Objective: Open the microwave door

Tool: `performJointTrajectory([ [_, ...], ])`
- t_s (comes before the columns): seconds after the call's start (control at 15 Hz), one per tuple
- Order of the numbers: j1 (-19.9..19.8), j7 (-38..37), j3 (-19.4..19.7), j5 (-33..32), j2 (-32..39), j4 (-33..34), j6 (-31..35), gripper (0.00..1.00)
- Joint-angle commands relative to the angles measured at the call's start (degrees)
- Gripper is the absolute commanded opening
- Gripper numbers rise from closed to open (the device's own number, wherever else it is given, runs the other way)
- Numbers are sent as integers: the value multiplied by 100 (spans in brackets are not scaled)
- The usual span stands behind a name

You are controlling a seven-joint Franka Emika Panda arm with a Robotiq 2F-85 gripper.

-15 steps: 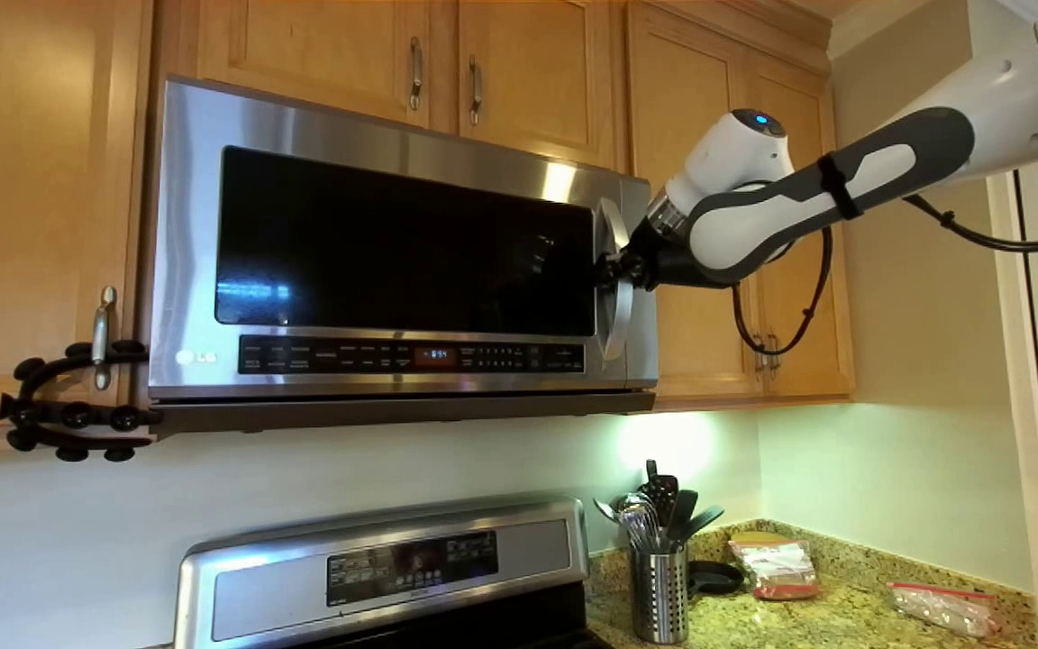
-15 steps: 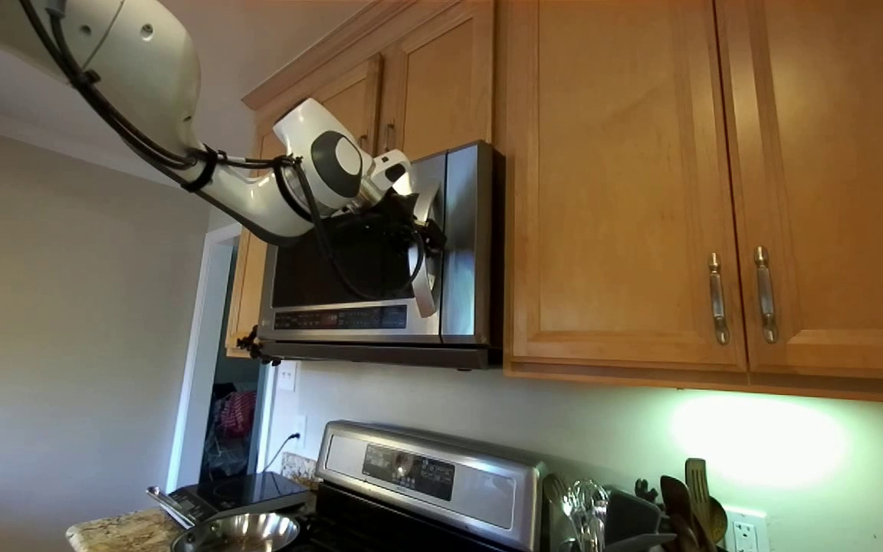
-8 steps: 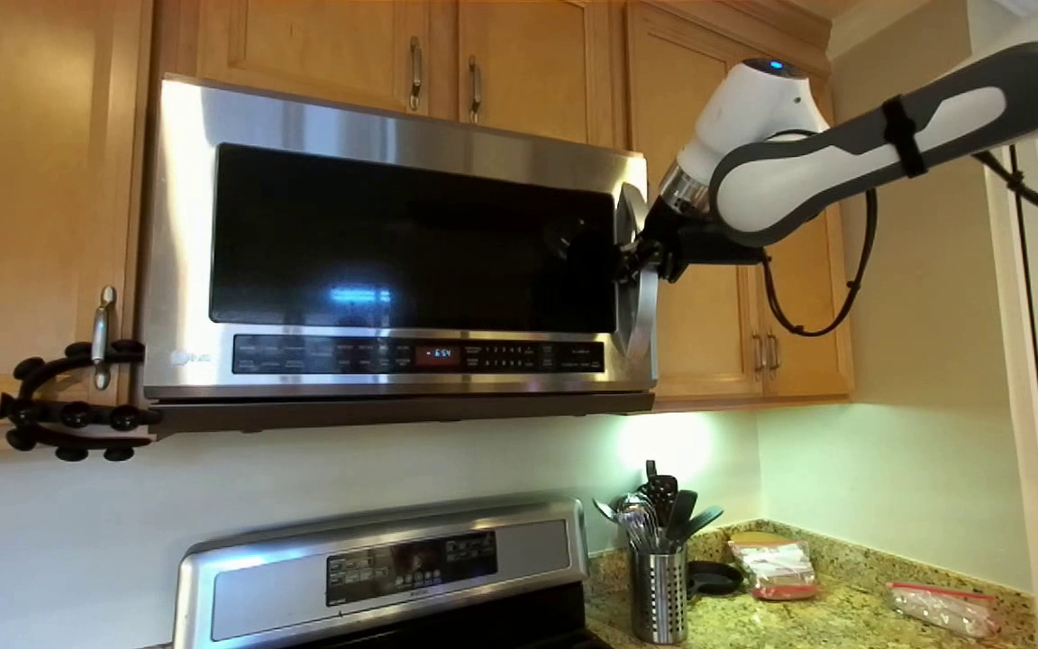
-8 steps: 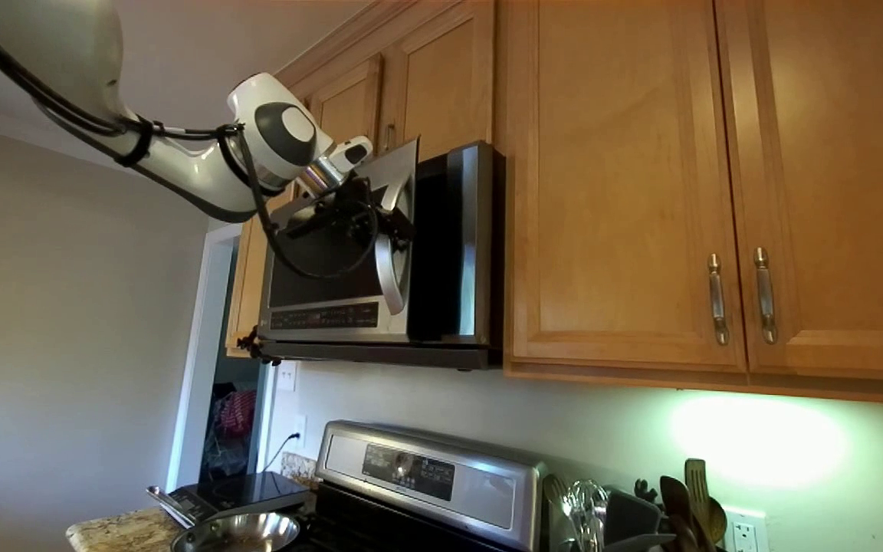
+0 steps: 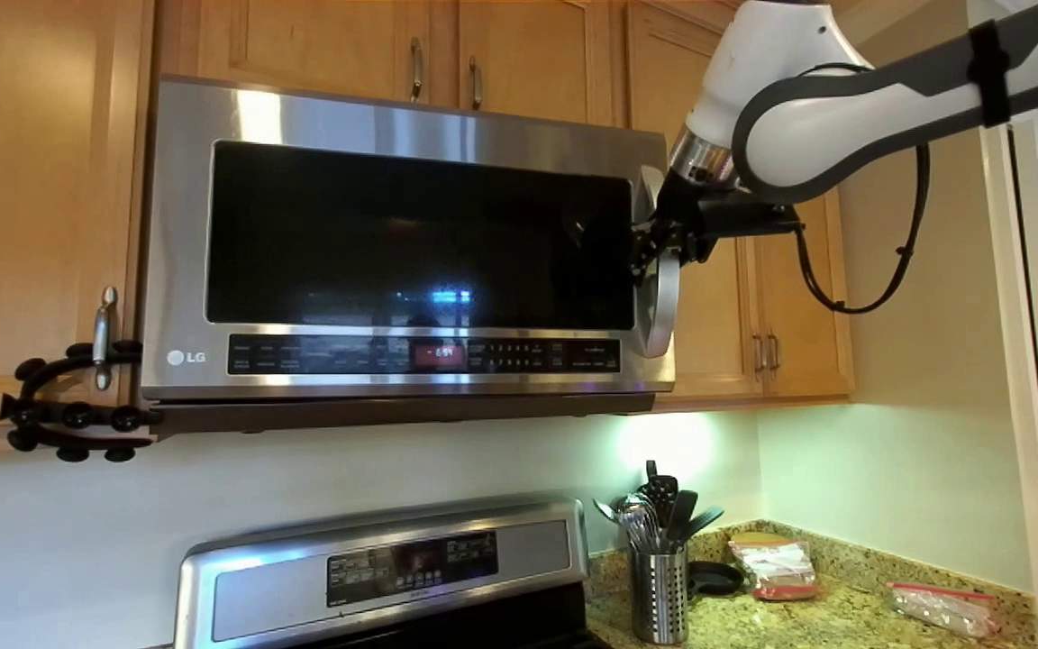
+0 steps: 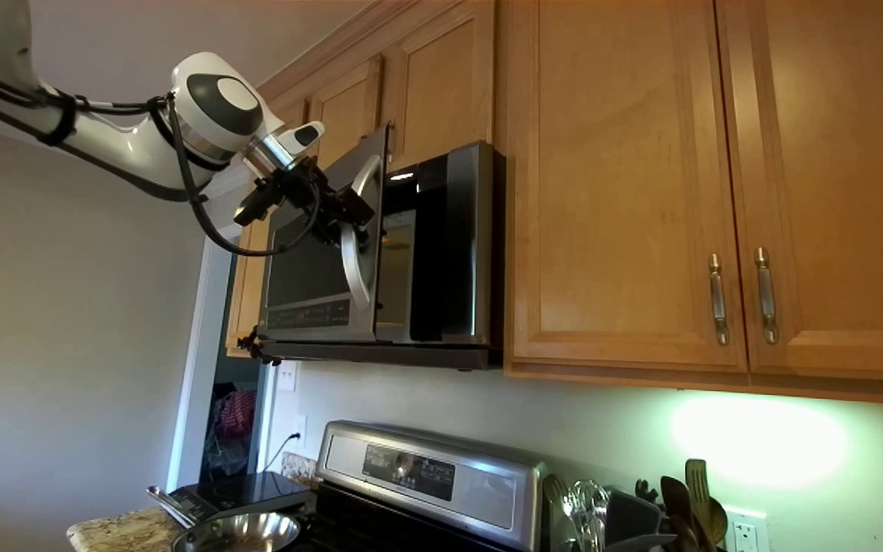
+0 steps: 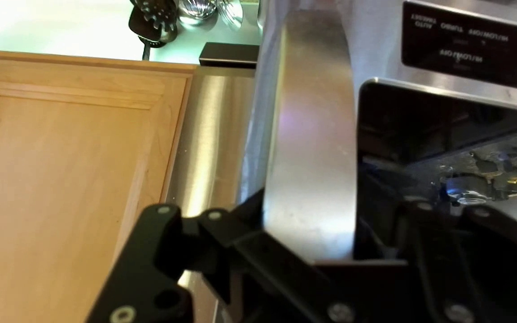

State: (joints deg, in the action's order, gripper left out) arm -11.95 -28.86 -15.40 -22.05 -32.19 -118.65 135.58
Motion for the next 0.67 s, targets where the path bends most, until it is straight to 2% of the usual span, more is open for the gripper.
performJointTrajectory([
  [0.0,160,-309,-136,141,-178,-94,-149,79],
  [0.2,331,-343,-57,545,-257,-180,-357,98],
  [0.4,381,-431,-104,835,-340,-197,-663,100],
  [0.6,417,-659,-229,993,-433,-174,-1259,100],
])
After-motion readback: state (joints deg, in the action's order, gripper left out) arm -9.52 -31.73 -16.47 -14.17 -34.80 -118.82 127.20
